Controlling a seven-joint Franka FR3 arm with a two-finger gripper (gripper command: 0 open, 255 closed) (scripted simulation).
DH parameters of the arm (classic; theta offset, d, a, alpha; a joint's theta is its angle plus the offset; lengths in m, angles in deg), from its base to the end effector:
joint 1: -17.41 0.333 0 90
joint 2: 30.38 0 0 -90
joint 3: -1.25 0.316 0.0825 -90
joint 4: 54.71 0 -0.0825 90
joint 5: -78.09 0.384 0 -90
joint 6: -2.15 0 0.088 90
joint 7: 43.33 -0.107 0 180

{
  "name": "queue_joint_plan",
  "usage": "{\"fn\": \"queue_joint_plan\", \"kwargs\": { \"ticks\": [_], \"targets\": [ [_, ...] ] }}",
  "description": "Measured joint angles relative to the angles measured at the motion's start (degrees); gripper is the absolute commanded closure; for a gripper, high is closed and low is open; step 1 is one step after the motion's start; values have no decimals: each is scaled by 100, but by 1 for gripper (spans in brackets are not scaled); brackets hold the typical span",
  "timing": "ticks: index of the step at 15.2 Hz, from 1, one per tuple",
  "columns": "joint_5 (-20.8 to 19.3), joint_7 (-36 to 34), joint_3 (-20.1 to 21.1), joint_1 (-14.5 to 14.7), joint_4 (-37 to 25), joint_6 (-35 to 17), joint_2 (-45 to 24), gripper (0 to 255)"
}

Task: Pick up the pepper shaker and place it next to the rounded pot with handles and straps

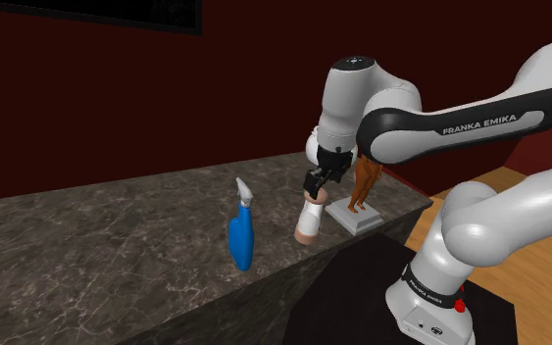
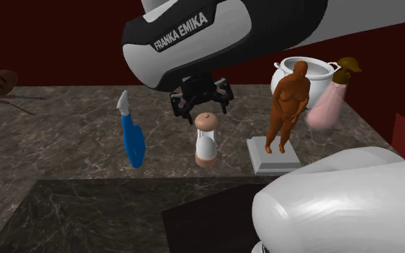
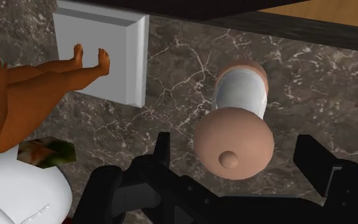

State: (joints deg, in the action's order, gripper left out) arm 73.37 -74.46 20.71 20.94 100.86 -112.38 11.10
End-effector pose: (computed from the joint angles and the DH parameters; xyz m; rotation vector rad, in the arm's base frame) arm 0.3068 0.1186 0.4261 2.8448 -0.2713 0.1460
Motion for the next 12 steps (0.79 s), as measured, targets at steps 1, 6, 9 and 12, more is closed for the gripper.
{"fn": "queue_joint_plan", "kwargs": {
  "ticks": [1, 6, 9, 12],
  "targets": [
    [-7, -74, 61, -8, 76, -131, -87, 0],
    [-71, -189, 138, -79, 321, -586, -324, 0],
    [-103, -214, 148, -114, 444, -792, -404, 0],
    [-110, -220, 150, -121, 470, -836, -420, 0]
  ]
}}
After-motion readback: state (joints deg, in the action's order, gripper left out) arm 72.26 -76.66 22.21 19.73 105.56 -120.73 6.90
